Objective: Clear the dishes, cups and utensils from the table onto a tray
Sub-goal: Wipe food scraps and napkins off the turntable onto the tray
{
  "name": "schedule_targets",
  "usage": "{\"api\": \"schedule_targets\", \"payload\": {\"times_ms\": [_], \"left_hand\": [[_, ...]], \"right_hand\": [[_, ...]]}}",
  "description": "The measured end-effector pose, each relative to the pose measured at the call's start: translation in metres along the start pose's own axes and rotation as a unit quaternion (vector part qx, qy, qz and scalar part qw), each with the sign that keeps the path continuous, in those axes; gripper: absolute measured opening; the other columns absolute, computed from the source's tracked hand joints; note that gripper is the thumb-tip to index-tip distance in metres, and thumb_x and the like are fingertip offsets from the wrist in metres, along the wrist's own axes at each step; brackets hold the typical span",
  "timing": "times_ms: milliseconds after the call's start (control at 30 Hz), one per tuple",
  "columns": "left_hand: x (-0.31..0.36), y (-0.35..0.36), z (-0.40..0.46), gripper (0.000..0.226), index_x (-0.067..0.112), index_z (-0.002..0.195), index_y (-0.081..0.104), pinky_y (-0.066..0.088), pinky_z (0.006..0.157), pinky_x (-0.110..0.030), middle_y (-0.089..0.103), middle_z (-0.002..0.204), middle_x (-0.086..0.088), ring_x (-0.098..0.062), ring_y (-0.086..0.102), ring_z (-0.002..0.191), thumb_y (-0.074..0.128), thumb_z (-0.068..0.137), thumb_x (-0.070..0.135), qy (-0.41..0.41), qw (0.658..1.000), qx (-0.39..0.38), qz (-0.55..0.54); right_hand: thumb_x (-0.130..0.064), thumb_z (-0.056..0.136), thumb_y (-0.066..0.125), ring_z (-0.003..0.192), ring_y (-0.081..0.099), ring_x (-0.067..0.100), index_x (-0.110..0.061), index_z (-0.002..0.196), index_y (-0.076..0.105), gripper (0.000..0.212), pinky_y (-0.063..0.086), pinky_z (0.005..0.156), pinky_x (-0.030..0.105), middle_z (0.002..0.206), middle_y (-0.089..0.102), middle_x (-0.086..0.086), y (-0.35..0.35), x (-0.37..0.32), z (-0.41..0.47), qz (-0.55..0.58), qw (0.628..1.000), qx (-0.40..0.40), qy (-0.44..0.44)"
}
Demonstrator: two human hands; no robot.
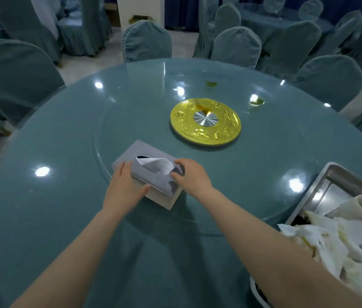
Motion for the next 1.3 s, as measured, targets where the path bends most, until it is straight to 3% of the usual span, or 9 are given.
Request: {"api": "schedule_targets", "payload": {"times_ms": [133,267,400,533,667,767,933,1100,1300], "left_hand": [[0.008,0.019,0.017,0.115,0.004,0.150,0.002,0.011,0.116,-0.046,0.001,0.160,-0.013,-0.026,0.004,0.147,0.064,0.074,0.064,-0.001,0.992,-0.036,0.122],[0.017,0.041,0.018,0.123,0.003,0.150,0.000,0.008,0.117,-0.045,-0.003,0.160,-0.015,-0.027,0.000,0.147,0.056,0.069,0.077,0.007,0.978,-0.079,0.193],[0.030,0.053,0.008,0.126,0.002,0.150,0.003,0.008,0.117,-0.041,0.000,0.159,-0.017,-0.029,0.002,0.147,0.060,0.067,0.076,0.003,0.981,-0.071,0.180],[0.039,0.058,-0.005,0.122,0.001,0.150,0.003,0.008,0.118,-0.039,0.001,0.159,-0.017,-0.030,0.002,0.147,0.059,0.070,0.074,0.002,0.982,-0.062,0.176],[0.044,0.059,-0.011,0.119,0.002,0.150,0.003,0.010,0.118,-0.036,0.000,0.159,-0.015,-0.027,0.002,0.147,0.058,0.072,0.073,0.014,0.982,-0.070,0.173],[0.044,0.058,-0.015,0.114,0.007,0.151,0.002,0.013,0.117,-0.034,-0.004,0.160,-0.010,-0.023,0.001,0.148,0.063,0.075,0.065,0.026,0.982,-0.089,0.165],[0.042,0.052,-0.015,0.107,0.012,0.152,0.002,0.026,0.114,-0.034,-0.006,0.161,-0.002,-0.015,0.003,0.148,0.067,0.078,0.053,0.037,0.975,-0.127,0.179],[0.045,0.041,-0.011,0.094,0.017,0.151,0.012,0.042,0.094,-0.031,0.001,0.161,0.005,-0.015,0.034,0.137,0.064,0.077,0.040,0.047,0.972,-0.139,0.184],[0.040,0.037,-0.008,0.083,0.019,0.150,0.018,0.029,0.110,-0.033,0.007,0.161,0.006,-0.020,0.033,0.138,0.059,0.080,0.033,0.049,0.970,-0.173,0.161]], "right_hand": [[-0.046,0.080,0.065,0.124,0.046,0.019,-0.025,0.124,0.058,0.049,0.032,0.104,0.038,0.129,0.057,-0.003,0.005,-0.002,0.014,-0.062,0.997,0.048,0.007],[-0.026,0.084,0.060,0.120,0.046,0.020,-0.026,0.097,0.060,0.013,0.025,0.107,0.046,0.113,0.058,-0.004,0.003,0.002,0.014,-0.085,0.995,0.053,-0.003],[-0.010,0.084,0.048,0.095,0.055,0.025,-0.020,0.092,0.053,0.014,0.043,0.083,0.036,0.097,0.062,0.001,-0.016,0.018,0.004,0.073,0.991,0.090,0.062],[-0.005,0.082,0.045,0.082,0.053,0.020,-0.017,0.097,0.048,0.019,0.048,0.074,0.037,0.088,0.054,0.000,-0.046,0.070,-0.010,0.389,0.870,0.188,0.236],[-0.003,0.084,0.038,0.074,0.049,0.017,-0.013,0.098,0.053,0.022,0.043,0.066,0.031,0.086,0.055,0.000,-0.077,0.105,-0.031,0.436,0.823,0.250,0.263],[-0.003,0.081,0.045,0.062,0.038,0.018,-0.014,0.071,0.051,0.015,0.031,0.055,0.026,0.068,0.047,0.000,-0.098,0.130,-0.046,0.449,0.805,0.265,0.282],[0.003,0.082,0.050,0.062,0.045,0.022,-0.011,0.065,0.055,0.022,0.039,0.058,0.030,0.067,0.050,0.009,-0.104,0.119,-0.053,0.444,0.865,0.076,0.219],[-0.011,0.069,0.059,0.062,0.059,0.013,-0.017,0.068,0.072,0.015,0.046,0.054,0.020,0.069,0.067,0.001,-0.080,0.073,-0.064,0.347,0.917,-0.143,0.138],[-0.024,0.084,0.064,0.127,0.046,0.012,-0.019,0.097,0.077,0.019,0.035,0.091,0.021,0.140,0.049,-0.002,-0.057,0.043,-0.026,0.113,0.990,-0.043,0.067]]}}
Point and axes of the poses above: each hand's wrist, its own z-axis towards the middle knuckle, its own y-axis out of the palm, x = y × z, the point moved 8 cm from there along z, towards the middle knuckle
